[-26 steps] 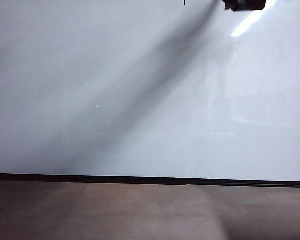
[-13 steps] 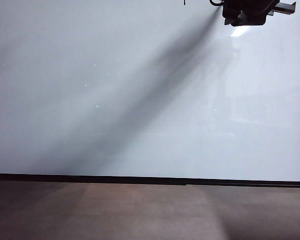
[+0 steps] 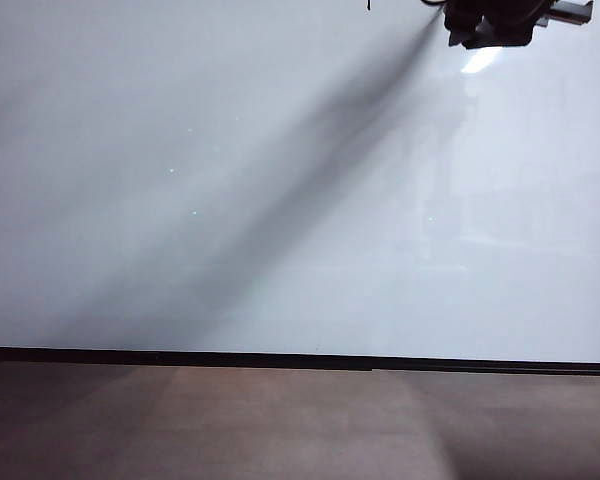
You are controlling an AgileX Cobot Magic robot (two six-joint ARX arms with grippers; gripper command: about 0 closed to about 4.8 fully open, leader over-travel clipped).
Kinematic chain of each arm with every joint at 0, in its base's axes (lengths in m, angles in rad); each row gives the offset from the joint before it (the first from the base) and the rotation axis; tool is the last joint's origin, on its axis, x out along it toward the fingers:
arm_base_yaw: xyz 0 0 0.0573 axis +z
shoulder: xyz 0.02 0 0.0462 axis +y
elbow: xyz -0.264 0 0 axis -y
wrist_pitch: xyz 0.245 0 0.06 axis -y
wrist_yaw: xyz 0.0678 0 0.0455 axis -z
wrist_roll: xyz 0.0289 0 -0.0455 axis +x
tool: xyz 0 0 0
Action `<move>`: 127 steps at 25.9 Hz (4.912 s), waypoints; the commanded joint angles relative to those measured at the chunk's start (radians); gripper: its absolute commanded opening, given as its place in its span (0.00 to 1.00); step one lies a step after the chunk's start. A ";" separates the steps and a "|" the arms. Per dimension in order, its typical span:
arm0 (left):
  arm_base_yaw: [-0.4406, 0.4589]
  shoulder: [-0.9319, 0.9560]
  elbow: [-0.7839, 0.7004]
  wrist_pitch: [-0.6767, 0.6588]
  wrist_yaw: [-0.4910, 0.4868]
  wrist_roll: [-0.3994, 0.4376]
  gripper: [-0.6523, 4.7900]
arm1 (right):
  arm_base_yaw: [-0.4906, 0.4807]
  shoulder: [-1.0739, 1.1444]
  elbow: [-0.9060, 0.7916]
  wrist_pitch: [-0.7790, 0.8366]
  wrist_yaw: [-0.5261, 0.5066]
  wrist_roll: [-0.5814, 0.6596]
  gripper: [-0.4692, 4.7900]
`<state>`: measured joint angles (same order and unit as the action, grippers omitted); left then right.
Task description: Reach to the right to find the marker pen, pick it up, and write the number 17 on the whiteboard.
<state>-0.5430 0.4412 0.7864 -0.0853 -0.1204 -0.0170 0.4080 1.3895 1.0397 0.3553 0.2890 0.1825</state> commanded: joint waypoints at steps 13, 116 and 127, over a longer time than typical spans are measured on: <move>0.001 0.005 0.005 0.020 0.001 0.002 0.11 | 0.076 -0.246 -0.156 -0.042 0.069 -0.017 0.07; 0.495 -0.437 -0.778 0.079 0.143 0.043 0.11 | -0.346 -1.141 -0.331 -0.811 0.071 -0.139 0.07; 0.495 -0.437 -0.778 0.072 0.143 0.043 0.11 | -0.609 -1.387 -0.957 -0.513 -0.347 -0.010 0.07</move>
<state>-0.0479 0.0032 0.0078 -0.0189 0.0216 0.0254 -0.2012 0.0044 0.0944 -0.2333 -0.0116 0.1616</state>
